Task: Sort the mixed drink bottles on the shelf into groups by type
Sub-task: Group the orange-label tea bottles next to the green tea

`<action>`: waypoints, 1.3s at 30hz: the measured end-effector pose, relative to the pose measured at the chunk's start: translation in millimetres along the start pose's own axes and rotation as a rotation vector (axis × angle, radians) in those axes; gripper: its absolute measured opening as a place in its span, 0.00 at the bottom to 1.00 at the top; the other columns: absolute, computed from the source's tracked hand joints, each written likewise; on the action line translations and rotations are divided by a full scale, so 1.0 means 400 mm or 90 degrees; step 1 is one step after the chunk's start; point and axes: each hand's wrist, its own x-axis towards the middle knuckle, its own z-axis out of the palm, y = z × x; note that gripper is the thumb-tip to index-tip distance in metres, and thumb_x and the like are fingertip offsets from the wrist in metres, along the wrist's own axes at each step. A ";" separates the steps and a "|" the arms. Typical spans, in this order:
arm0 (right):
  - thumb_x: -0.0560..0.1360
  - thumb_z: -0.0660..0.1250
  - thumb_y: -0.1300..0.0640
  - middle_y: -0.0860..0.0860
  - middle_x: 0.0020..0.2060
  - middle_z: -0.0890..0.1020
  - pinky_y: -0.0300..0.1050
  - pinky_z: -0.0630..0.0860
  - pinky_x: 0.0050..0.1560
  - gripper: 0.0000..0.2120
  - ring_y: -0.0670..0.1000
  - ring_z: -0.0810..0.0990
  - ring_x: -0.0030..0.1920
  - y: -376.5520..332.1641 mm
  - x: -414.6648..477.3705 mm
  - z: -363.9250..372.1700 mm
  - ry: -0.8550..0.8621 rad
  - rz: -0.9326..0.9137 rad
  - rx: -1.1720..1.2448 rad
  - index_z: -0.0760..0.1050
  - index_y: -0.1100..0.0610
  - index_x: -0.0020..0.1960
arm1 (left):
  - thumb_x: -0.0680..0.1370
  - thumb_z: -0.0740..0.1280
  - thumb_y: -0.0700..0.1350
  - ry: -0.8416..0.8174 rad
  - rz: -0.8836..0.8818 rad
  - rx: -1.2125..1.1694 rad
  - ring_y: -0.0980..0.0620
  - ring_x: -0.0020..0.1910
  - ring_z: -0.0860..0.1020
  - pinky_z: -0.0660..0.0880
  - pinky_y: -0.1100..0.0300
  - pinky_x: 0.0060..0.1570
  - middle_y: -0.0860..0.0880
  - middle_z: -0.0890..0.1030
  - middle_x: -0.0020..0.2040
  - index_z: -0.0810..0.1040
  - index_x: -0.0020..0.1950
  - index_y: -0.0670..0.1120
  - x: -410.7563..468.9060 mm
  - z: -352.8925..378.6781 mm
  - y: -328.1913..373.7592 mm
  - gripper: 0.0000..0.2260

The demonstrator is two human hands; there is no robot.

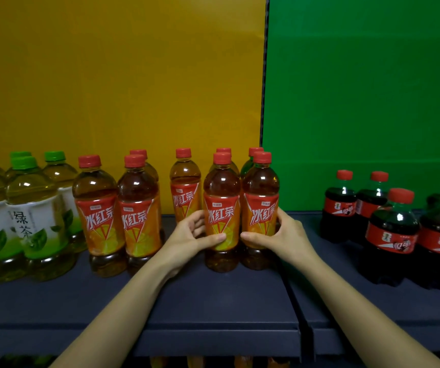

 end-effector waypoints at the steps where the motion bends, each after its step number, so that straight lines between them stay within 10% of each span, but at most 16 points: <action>1: 0.57 0.76 0.38 0.44 0.53 0.81 0.45 0.75 0.57 0.36 0.46 0.79 0.53 0.001 0.000 0.002 0.003 -0.003 -0.008 0.71 0.47 0.61 | 0.69 0.73 0.38 -0.002 0.001 0.003 0.59 0.59 0.76 0.75 0.67 0.53 0.56 0.77 0.58 0.70 0.58 0.55 0.001 0.000 -0.002 0.23; 17: 0.60 0.70 0.38 0.43 0.63 0.66 0.45 0.67 0.64 0.44 0.43 0.66 0.63 -0.023 -0.065 -0.034 0.020 -0.058 -0.027 0.59 0.51 0.71 | 0.69 0.72 0.48 0.098 0.031 0.116 0.59 0.60 0.74 0.73 0.63 0.61 0.54 0.75 0.61 0.69 0.67 0.49 -0.058 -0.011 0.005 0.27; 21: 0.71 0.72 0.55 0.43 0.55 0.72 0.36 0.68 0.58 0.22 0.41 0.71 0.56 -0.048 -0.113 -0.043 0.151 -0.210 -0.010 0.68 0.51 0.61 | 0.74 0.69 0.42 0.227 0.096 0.189 0.57 0.58 0.76 0.73 0.61 0.60 0.53 0.77 0.58 0.70 0.63 0.49 -0.109 -0.029 -0.006 0.19; 25: 0.72 0.68 0.59 0.41 0.50 0.76 0.28 0.71 0.50 0.12 0.41 0.76 0.52 -0.104 -0.138 0.007 0.030 -0.281 0.073 0.73 0.49 0.54 | 0.76 0.66 0.40 0.256 0.101 0.218 0.61 0.64 0.71 0.69 0.66 0.63 0.55 0.71 0.66 0.62 0.71 0.48 -0.146 -0.036 -0.014 0.25; 32: 0.77 0.63 0.61 0.40 0.66 0.69 0.27 0.65 0.63 0.23 0.34 0.66 0.65 -0.169 -0.122 0.169 -0.176 -0.248 0.116 0.64 0.48 0.70 | 0.77 0.65 0.40 0.259 0.085 0.260 0.61 0.66 0.66 0.65 0.76 0.59 0.52 0.67 0.71 0.58 0.74 0.46 -0.150 -0.062 -0.013 0.28; 39: 0.79 0.59 0.57 0.43 0.73 0.57 0.39 0.55 0.72 0.30 0.40 0.55 0.72 -0.217 -0.062 0.281 -0.131 -0.129 0.107 0.49 0.51 0.76 | 0.77 0.65 0.42 0.230 0.054 0.292 0.55 0.72 0.62 0.62 0.59 0.70 0.48 0.62 0.75 0.52 0.76 0.45 -0.143 -0.138 -0.011 0.32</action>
